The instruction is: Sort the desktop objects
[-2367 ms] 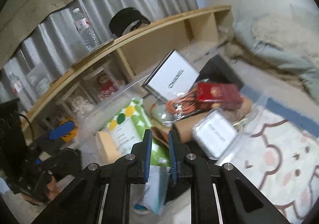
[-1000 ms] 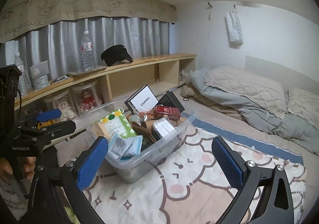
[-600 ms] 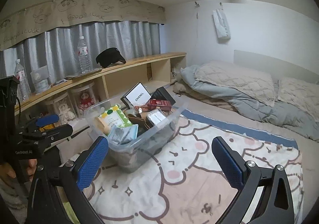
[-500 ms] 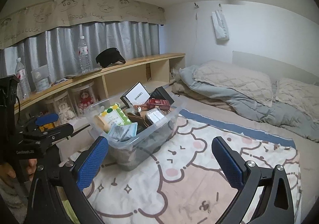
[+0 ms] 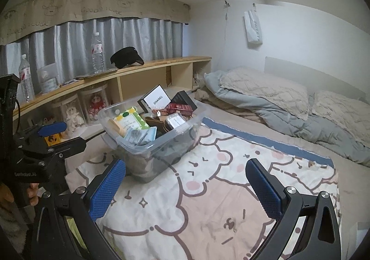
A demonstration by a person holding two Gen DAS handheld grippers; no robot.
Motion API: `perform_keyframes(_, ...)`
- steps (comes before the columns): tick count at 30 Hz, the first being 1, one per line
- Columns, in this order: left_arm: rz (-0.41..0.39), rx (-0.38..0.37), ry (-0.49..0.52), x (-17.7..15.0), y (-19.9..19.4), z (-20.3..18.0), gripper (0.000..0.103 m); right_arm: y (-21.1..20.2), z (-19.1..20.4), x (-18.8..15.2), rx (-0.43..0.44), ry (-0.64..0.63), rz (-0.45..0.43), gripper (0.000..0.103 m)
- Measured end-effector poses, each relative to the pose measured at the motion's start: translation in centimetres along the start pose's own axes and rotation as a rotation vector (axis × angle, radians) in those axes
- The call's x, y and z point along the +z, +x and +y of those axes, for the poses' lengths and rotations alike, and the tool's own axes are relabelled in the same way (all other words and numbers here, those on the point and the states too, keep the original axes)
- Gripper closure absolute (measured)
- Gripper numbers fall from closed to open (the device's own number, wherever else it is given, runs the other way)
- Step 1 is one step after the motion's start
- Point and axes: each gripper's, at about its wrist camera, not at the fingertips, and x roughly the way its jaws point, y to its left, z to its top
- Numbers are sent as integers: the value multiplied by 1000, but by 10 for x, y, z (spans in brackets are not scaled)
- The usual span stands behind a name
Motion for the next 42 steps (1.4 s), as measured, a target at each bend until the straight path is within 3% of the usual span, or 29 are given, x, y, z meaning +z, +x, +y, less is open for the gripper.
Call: perform_keyframes(42, 9, 18, 30, -10, -1, 1, 0, 5, 2, -7, -9, 2, 29, 0)
